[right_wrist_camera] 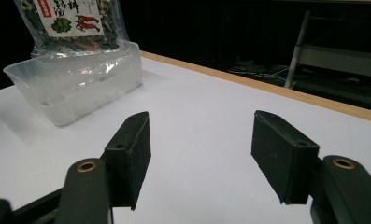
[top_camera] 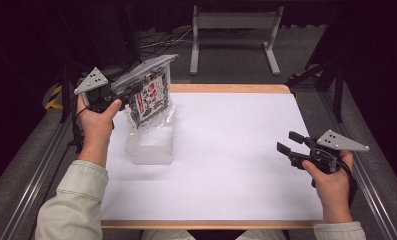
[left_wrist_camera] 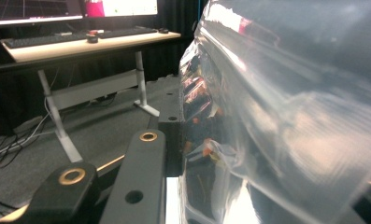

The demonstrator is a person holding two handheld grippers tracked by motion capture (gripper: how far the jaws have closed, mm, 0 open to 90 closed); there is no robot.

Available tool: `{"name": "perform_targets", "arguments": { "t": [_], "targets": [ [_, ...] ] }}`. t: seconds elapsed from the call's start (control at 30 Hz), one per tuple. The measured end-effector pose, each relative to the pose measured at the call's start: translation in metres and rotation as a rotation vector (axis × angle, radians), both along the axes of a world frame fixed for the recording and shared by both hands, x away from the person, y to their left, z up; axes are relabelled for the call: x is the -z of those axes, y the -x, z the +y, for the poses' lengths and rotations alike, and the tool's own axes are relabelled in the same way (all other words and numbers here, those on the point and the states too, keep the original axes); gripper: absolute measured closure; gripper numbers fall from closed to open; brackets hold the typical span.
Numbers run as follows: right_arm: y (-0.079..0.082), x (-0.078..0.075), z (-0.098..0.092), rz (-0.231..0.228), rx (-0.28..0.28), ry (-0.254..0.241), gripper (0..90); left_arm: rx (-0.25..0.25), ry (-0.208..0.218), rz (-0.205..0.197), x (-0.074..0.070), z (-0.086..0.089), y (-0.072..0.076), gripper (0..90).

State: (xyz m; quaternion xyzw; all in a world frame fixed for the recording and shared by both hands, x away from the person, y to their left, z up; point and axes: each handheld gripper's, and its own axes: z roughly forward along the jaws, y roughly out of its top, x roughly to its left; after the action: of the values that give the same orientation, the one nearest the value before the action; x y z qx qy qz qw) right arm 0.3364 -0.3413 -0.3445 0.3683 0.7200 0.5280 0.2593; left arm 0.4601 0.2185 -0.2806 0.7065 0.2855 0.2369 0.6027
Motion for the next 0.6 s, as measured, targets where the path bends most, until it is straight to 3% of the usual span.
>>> {"name": "perform_targets", "arguments": {
  "t": [0.6],
  "targets": [
    [-0.001, 0.001, 0.001, 0.001, -0.001, -0.007, 38.4, -0.002, 0.022, 0.047, 0.026, 0.005, -0.004, 73.7]
  ]
}}
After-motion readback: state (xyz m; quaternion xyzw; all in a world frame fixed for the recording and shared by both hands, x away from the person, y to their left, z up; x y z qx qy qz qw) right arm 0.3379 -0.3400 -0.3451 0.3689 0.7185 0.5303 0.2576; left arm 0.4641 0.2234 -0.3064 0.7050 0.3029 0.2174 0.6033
